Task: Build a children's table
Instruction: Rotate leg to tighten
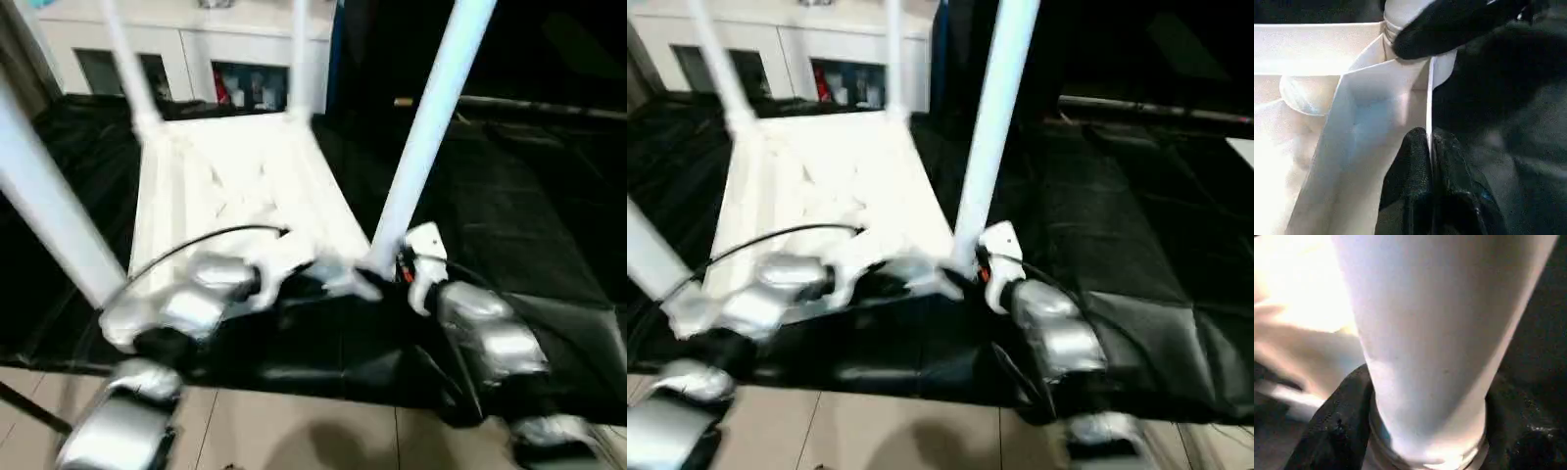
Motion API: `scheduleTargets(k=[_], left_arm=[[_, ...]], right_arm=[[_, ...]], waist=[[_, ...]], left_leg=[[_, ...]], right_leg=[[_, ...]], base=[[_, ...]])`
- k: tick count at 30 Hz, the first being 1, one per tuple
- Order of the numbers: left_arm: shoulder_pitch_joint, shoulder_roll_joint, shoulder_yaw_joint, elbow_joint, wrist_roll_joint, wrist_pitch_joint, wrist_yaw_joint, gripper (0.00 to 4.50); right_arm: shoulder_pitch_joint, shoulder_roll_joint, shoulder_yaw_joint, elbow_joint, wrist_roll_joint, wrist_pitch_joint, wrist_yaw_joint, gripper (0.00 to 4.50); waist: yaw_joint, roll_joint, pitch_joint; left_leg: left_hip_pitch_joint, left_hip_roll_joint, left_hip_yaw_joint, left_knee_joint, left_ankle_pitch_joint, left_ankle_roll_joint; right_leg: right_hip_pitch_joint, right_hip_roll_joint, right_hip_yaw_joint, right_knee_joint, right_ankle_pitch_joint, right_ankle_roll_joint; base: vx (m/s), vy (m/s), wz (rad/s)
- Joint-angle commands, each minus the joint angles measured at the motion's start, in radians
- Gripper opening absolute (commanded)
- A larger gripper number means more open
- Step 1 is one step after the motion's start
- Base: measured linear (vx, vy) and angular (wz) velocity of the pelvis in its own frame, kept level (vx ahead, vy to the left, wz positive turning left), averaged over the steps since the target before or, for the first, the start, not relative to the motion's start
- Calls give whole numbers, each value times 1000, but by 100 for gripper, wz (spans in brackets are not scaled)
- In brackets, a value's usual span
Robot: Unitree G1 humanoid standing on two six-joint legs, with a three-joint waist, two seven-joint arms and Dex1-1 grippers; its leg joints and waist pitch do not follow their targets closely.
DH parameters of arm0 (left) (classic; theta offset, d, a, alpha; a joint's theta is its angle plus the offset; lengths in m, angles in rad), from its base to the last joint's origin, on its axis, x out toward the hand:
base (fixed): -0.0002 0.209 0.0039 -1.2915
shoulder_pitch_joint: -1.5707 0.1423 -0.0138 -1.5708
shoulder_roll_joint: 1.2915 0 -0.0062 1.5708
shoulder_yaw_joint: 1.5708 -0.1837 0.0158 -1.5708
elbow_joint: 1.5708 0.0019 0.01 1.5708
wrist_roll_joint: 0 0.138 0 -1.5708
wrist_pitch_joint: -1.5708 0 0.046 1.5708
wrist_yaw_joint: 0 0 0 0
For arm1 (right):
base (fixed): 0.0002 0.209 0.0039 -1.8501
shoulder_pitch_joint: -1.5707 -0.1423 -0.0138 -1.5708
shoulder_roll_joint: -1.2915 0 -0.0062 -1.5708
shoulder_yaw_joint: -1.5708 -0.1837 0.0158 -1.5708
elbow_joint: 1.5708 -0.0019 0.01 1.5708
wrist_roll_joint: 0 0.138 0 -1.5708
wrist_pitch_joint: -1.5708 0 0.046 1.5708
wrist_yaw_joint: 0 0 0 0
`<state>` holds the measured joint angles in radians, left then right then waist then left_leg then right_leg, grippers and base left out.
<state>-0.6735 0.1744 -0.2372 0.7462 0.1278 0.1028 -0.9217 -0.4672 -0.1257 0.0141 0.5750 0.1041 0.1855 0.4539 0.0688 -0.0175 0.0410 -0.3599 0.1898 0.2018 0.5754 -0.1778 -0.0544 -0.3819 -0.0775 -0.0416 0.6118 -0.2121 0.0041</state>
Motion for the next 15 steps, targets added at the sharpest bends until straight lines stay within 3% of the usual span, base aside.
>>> scheduleTargets(k=[1,7,14,15], left_arm=[[-10,-75,-18,61,18,46,130,0],[-55,-129,-40,132,55,35,207,0],[-66,-105,-27,144,52,7,182,0],[-62,-90,-30,138,47,-22,158,0]], right_arm=[[-5,64,10,52,-26,12,-123,273],[-52,134,15,109,-57,-19,-226,273],[-58,113,28,89,-61,-101,-153,273],[-56,91,34,89,-60,-126,-105,308]], waist=[[-2,-8,-44],[-1,-7,-47],[3,-11,-46],[4,-12,-47]], left_leg=[[19,45,-28,-74,-279,-20],[16,42,-25,-73,-260,-6],[12,42,-26,-73,-259,9],[12,43,-25,-72,-254,12]], right_leg=[[16,-74,43,-98,-354,-165],[20,-70,44,-93,-246,-177],[23,-72,44,-94,-261,-171],[23,-72,44,-94,-255,-171]], base=[[0,0,0],[0,0,0],[0,0,0],[0,0,0]])
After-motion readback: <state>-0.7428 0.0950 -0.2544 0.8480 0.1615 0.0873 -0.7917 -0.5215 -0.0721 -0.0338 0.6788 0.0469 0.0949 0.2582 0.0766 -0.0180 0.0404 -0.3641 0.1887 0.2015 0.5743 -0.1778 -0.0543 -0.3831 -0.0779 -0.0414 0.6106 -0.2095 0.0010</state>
